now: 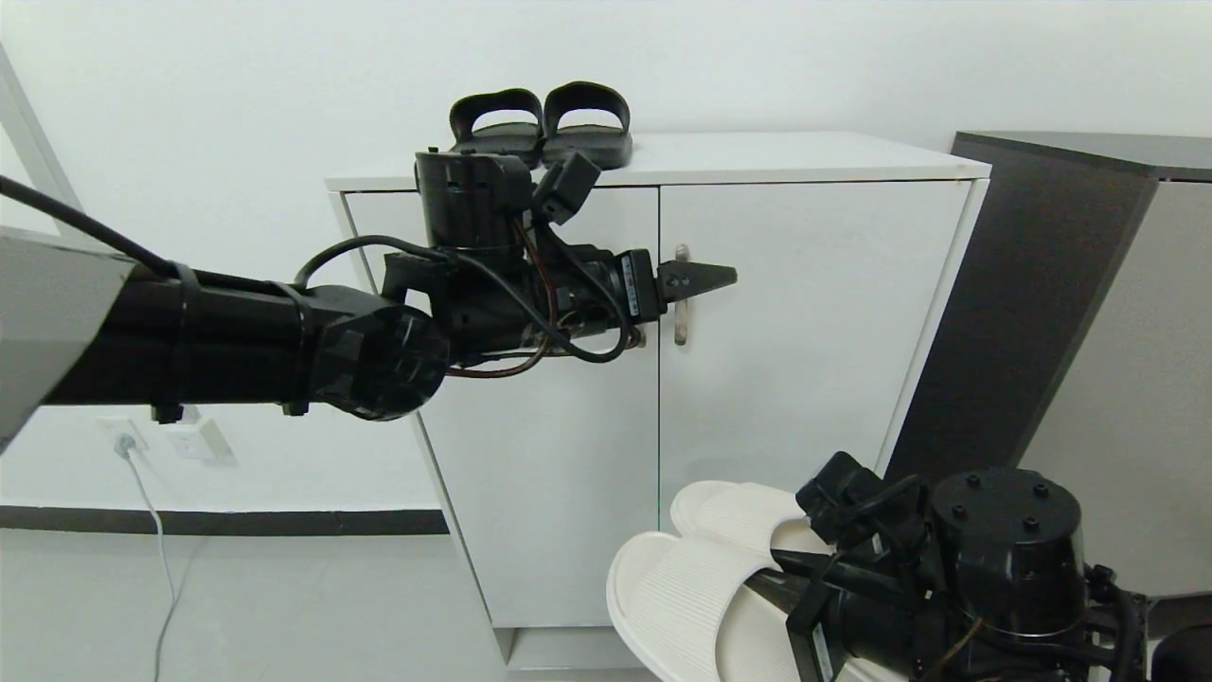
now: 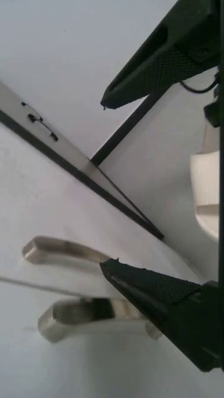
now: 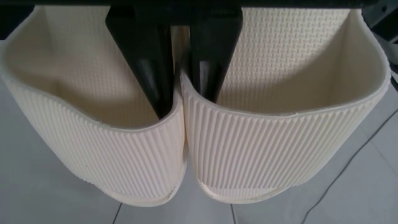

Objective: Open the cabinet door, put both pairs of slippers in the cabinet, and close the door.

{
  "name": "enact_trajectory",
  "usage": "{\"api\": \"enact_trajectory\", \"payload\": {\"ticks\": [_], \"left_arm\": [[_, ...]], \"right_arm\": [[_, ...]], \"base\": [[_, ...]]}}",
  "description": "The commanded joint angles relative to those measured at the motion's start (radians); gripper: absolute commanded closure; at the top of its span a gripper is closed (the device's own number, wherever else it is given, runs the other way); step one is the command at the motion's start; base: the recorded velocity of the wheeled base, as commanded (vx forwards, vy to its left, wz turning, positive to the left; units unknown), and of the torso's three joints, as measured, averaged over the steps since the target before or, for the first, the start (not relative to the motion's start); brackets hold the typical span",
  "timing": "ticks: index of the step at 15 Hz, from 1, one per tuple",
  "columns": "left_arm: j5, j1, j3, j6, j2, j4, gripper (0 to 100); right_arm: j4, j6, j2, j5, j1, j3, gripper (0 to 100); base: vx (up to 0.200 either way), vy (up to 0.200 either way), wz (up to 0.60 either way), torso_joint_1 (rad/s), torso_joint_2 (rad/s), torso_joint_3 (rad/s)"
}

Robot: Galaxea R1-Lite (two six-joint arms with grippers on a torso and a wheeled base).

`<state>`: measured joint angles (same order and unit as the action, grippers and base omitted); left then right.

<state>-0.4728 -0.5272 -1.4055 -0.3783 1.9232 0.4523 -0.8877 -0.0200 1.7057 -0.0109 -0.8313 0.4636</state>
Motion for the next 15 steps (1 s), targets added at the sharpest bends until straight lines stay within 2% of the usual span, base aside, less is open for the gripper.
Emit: {"api": "enact_trajectory", "payload": {"ticks": [1,5,10,11,15], "left_arm": [[0.02,0.001,-0.033,-0.001,0.033,0.002,0],[0.069,0.001,-0.092,-0.001,0.086,0.0,0],[0.072,-0.002,-0.124,0.001,0.115,-0.003,0],[0.072,-0.002,-0.121,-0.001,0.114,-0.004,100],[0.072,-0.002,-0.069,0.001,0.08,-0.001,100]], "right_arm": [[-0.001,0.0,0.002,0.0,0.0,0.0,100],[-0.001,0.0,0.003,0.0,0.0,0.0,100],[-0.001,0.0,0.008,0.0,0.0,0.001,100],[-0.001,0.0,0.008,0.0,0.0,0.001,100],[-0.001,0.0,0.009,0.029,-0.003,-0.013,100]], "base": [[0.0,0.0,0.0,0.0,0.0,0.0],[0.0,0.0,0.0,0.0,0.0,0.0],[0.0,0.0,0.0,0.0,0.0,0.0],[0.0,0.0,0.0,0.0,0.0,0.0],[0.0,0.0,0.0,0.0,0.0,0.0]]}}
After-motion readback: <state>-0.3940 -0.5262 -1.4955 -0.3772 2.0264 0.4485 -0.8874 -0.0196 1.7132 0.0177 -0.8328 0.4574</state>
